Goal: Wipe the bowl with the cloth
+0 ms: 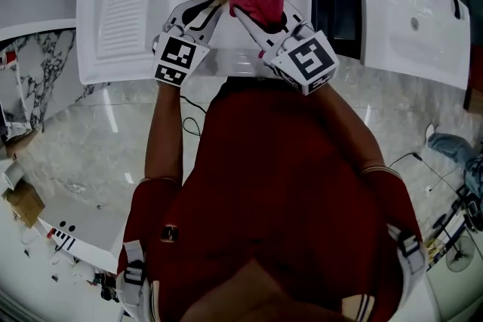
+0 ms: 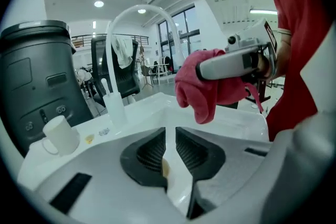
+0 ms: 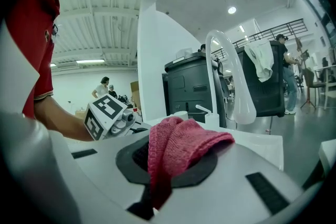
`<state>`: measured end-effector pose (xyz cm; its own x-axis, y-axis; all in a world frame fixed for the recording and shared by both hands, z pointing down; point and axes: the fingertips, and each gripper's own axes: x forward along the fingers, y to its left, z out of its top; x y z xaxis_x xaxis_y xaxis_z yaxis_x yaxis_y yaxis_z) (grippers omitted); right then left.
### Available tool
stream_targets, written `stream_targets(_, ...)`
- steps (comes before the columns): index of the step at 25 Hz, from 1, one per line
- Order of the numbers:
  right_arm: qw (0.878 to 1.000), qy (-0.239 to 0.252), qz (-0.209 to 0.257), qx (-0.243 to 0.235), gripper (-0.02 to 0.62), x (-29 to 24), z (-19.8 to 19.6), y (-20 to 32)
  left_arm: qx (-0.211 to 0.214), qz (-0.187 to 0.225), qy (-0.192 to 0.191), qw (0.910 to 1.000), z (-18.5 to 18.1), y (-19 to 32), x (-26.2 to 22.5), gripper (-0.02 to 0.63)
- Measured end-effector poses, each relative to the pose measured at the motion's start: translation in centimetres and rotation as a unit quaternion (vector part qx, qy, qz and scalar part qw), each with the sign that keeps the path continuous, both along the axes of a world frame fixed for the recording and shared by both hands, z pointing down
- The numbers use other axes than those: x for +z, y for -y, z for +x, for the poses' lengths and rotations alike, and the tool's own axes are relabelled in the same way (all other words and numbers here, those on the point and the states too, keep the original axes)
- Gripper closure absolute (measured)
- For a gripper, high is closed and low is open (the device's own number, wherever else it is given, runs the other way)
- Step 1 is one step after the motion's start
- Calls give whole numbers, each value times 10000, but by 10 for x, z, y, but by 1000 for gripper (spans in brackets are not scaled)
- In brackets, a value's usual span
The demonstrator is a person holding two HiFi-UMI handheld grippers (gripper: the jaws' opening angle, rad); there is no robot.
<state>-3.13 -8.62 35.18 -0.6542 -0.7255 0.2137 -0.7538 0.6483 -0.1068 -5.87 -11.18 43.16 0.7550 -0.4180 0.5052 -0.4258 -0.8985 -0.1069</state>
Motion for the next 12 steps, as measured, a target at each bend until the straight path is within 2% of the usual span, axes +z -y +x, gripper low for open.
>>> stream_targets(6, 9994, 144, 253, -184, 568, -17, -5, -5, -413, 119, -786, 9960, 0, -12, -44, 563)
stream_targets(12, 9980, 267, 493, -283, 568, -39, -4, -10, -817, 326, -1429, 9858, -1, -20, -82, 592)
